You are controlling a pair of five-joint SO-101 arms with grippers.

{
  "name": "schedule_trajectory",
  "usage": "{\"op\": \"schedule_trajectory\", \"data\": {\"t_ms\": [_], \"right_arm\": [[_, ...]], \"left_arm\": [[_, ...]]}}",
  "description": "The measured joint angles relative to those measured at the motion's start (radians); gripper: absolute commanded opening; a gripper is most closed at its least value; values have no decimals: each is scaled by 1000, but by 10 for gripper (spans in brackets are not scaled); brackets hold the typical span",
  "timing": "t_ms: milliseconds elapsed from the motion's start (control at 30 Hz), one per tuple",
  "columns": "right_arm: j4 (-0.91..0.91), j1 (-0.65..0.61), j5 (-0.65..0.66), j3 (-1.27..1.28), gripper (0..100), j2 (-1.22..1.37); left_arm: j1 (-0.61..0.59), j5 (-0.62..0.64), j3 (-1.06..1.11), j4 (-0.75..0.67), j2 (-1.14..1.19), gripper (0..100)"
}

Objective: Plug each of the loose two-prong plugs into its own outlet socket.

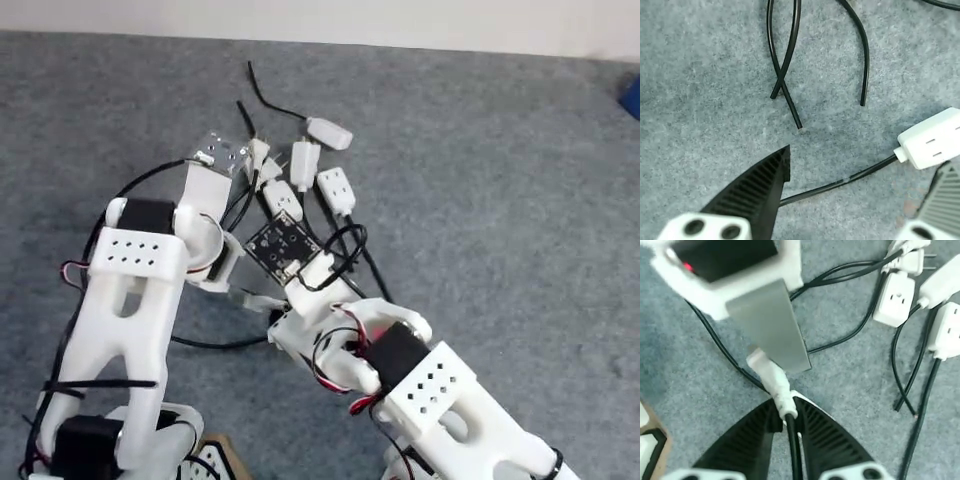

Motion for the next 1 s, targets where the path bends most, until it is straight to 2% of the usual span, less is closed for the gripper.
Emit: {"op": "schedule_trajectory", "data": {"t_ms": [233, 500, 633, 767, 900, 1000], "right_arm": [[8, 0, -2, -2, 6, -2], [132, 9, 54, -2, 6, -2], [178, 11, 61, -2, 6, -2], [180, 110, 84, 8, 6, -2], [155, 249, 170, 95, 6, -3], [152, 287, 259, 175, 6, -3]], "left_arm": [[-3, 0, 5, -28, 0, 408], [-143, -3, -37, -61, 0, 407], [-158, -3, -41, -61, 0, 407], [-163, -3, -41, -61, 0, 407], [-193, -3, -41, -61, 0, 407], [-195, -3, -41, -61, 0, 407]]}}
